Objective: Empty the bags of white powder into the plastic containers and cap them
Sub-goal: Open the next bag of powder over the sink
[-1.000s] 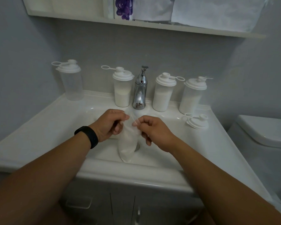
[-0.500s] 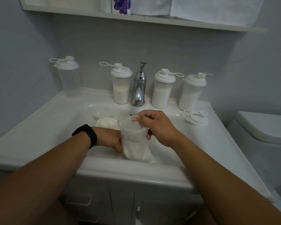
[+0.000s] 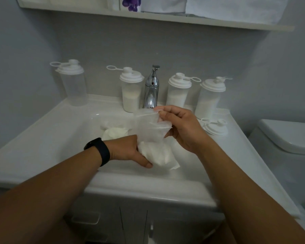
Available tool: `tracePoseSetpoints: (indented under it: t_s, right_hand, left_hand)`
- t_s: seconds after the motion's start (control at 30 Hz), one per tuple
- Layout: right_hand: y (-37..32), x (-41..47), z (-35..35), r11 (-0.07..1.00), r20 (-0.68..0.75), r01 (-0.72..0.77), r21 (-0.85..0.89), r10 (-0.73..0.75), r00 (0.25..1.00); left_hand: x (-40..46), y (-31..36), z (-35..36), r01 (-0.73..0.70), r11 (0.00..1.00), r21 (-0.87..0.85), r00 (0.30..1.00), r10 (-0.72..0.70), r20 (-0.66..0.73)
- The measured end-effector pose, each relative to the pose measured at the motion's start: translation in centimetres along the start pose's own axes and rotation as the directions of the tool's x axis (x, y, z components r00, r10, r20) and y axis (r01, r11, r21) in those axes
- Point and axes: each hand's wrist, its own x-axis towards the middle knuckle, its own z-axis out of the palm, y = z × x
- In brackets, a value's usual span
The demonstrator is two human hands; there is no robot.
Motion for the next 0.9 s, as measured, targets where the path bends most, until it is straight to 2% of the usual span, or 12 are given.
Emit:
tracePoseSetpoints:
  t_s: [0.13,0.3,0.37,0.43,0.53,0.63,0.7,0.8,0.9]
  right_hand:
    - [-0.6,0.0,-0.7,0.995,-0.007,0.082,0.063,-0.081,0.997]
    - [-0.4,0.0,-0.4,0.994,0.047,0.079,0.077,-0.083,0.995]
    - [0.3,-0.2,0.6,0.996,0.107,0.066,0.065,-0.073,0.992]
    - [0.9,-0.3,1.5,0.995,0.068,0.059,0.084,-0.065,0.996]
    - [1.1,-0.3,2.3,0.973,-0.011,0.050,0.225,-0.049,0.999]
    - [1.3,-0.3,2.9,0.960,-0.007,0.056,0.274,-0.056,0.998]
    - [1.5,-0.5,3.2,0.962,0.014,0.050,0.269,-0.055,0.998]
    - [1.9,-0.8,3.8,0.969,0.038,-0.007,0.248,-0.002,0.999]
    - [2.3,-1.0,4.1,0.966,0.071,-0.082,0.247,0.066,0.995]
  left_hand:
    - [-0.4,1.3,-0.2,-0.195,0.961,-0.197,0.978,0.175,-0.113]
    - [-0.1,1.7,-0.6,-0.422,0.843,-0.334,0.893,0.323,-0.312]
    - [0.0,1.7,-0.7,-0.469,0.825,-0.316,0.851,0.325,-0.414]
    - [0.0,2.0,-0.6,-0.495,0.822,-0.283,0.808,0.315,-0.498]
    - [-0.1,2.4,-0.3,-0.512,0.824,-0.243,0.757,0.300,-0.580]
    - [0.1,2.5,0.0,-0.525,0.828,-0.199,0.707,0.293,-0.644]
    - [0.1,2.5,0.2,-0.534,0.832,-0.148,0.648,0.291,-0.704]
    - [0.0,2.3,0.1,-0.576,0.812,-0.094,0.584,0.328,-0.743]
    - [0.1,2.0,0.0,-0.586,0.810,-0.018,0.554,0.384,-0.739]
